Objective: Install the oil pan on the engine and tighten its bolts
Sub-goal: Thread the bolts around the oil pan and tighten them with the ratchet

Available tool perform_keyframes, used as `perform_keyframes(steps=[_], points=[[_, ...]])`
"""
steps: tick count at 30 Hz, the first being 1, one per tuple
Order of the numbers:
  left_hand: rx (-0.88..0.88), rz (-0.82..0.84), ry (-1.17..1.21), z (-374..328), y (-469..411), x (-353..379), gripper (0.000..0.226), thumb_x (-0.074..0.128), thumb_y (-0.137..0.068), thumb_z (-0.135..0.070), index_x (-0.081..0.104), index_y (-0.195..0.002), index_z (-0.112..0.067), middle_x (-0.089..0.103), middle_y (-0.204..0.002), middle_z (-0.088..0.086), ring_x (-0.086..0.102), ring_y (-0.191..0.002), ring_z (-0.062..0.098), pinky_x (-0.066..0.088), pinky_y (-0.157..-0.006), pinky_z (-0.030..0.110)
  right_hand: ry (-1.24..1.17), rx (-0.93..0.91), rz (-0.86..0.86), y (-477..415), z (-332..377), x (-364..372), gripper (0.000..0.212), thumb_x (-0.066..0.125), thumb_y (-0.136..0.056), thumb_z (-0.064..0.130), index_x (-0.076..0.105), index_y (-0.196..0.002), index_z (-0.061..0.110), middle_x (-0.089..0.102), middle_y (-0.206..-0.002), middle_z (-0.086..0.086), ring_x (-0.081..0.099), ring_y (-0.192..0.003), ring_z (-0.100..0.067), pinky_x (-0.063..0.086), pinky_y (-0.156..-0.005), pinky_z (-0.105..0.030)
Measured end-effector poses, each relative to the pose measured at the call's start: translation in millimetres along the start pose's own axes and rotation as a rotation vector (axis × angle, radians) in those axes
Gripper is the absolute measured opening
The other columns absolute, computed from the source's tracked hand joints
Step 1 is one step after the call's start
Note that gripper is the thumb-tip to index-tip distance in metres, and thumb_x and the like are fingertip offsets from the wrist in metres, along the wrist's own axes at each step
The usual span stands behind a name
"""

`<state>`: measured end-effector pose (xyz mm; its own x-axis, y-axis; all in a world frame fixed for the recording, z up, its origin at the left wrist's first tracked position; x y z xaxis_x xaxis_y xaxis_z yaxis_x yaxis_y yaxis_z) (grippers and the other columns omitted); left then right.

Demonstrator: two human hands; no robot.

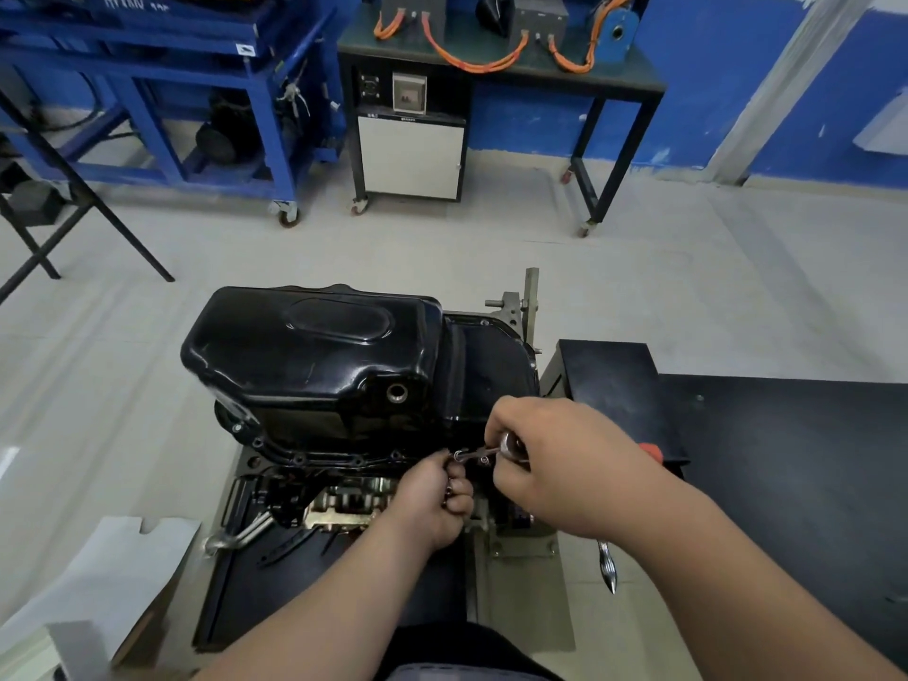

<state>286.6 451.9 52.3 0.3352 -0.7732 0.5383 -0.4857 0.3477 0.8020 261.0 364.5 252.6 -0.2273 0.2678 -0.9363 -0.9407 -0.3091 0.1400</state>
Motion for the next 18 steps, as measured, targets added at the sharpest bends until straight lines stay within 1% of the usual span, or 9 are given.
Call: perform_keyframes(steps=[4,8,11,12,14,16,18], points=[[-0.069,0.017,0.08,2.6,-0.7,1.2,0.033,0.037,-0.099,-0.025,0.043,-0.067,-0.015,0.033,-0.042,-0.007,0.025,-0.027,0.003,0.013,-0.024,0.012,0.063,-0.004,0.022,-6.7,2.9,0.8,0.017,0.046,-0.087,0.034,0.049,-0.103,0.029,0.056,-0.101,0.008,0.055,-0.086,-0.018,0.036,-0.066,-0.029],[-0.136,0.031,0.171,0.5,0.6,2.3,0.041,0.04,-0.098,-0.029,0.049,-0.06,-0.014,0.034,-0.041,-0.008,0.026,-0.026,0.003,0.014,-0.024,0.012,0.148,-0.044,0.001,-19.1,7.7,-0.3,0.016,0.043,-0.092,0.029,0.047,-0.107,0.026,0.044,-0.108,0.006,0.055,-0.078,-0.024,0.044,-0.063,-0.032],[-0.155,0.034,0.175,-1.9,1.8,0.3,0.051,0.042,-0.098,-0.03,0.052,-0.052,-0.011,0.034,-0.04,-0.007,0.028,-0.026,0.004,0.015,-0.024,0.012,0.156,-0.121,0.013,-30.0,13.3,-1.7,0.022,0.042,-0.094,0.024,0.045,-0.116,0.03,0.044,-0.112,0.008,0.057,-0.084,-0.022,0.048,-0.068,-0.037],[-0.154,0.044,0.165,-3.0,2.5,-0.4,0.055,0.042,-0.098,-0.03,0.054,-0.049,-0.009,0.034,-0.041,-0.007,0.028,-0.027,0.004,0.015,-0.024,0.012,0.17,-0.156,0.01,-33.4,16.0,-2.6,0.025,0.043,-0.095,0.023,0.044,-0.118,0.031,0.046,-0.113,0.009,0.057,-0.086,-0.02,0.048,-0.067,-0.036],[-0.151,0.062,0.098,-4.4,6.9,-3.2,0.059,0.042,-0.098,-0.034,0.058,-0.047,-0.009,0.035,-0.043,-0.007,0.027,-0.028,0.003,0.015,-0.024,0.011,0.232,-0.212,-0.005,-40.1,20.7,-4.9,0.027,0.043,-0.095,0.024,0.045,-0.121,0.033,0.049,-0.112,0.01,0.057,-0.087,-0.018,0.042,-0.062,-0.032],[-0.101,0.03,-0.067,-6.6,14.4,-13.1,0.051,0.042,-0.097,-0.04,0.06,-0.06,-0.01,0.035,-0.046,-0.007,0.026,-0.03,0.003,0.014,-0.026,0.011,0.291,-0.239,-0.007,-46.5,24.3,-6.5,0.024,0.042,-0.096,0.027,0.048,-0.119,0.033,0.052,-0.109,0.009,0.057,-0.088,-0.019,0.037,-0.06,-0.03],[0.029,-0.051,-0.311,-14.9,24.0,-29.3,0.041,0.043,-0.096,-0.042,0.058,-0.075,-0.011,0.035,-0.048,-0.005,0.025,-0.033,0.005,0.014,-0.031,0.011,0.359,-0.249,-0.002,-53.6,26.1,-6.4,0.021,0.039,-0.097,0.03,0.051,-0.114,0.03,0.057,-0.104,0.007,0.058,-0.088,-0.021,0.04,-0.06,-0.031]])
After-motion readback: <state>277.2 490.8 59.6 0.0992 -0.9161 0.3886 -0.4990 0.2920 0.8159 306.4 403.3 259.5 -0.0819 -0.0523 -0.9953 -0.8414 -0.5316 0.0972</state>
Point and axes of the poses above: each hand's wrist, its own y-axis away from the middle knuckle, its own x-axis out of the palm, z = x × y, the point moved 4 cm from there along -y, towards the middle knuckle
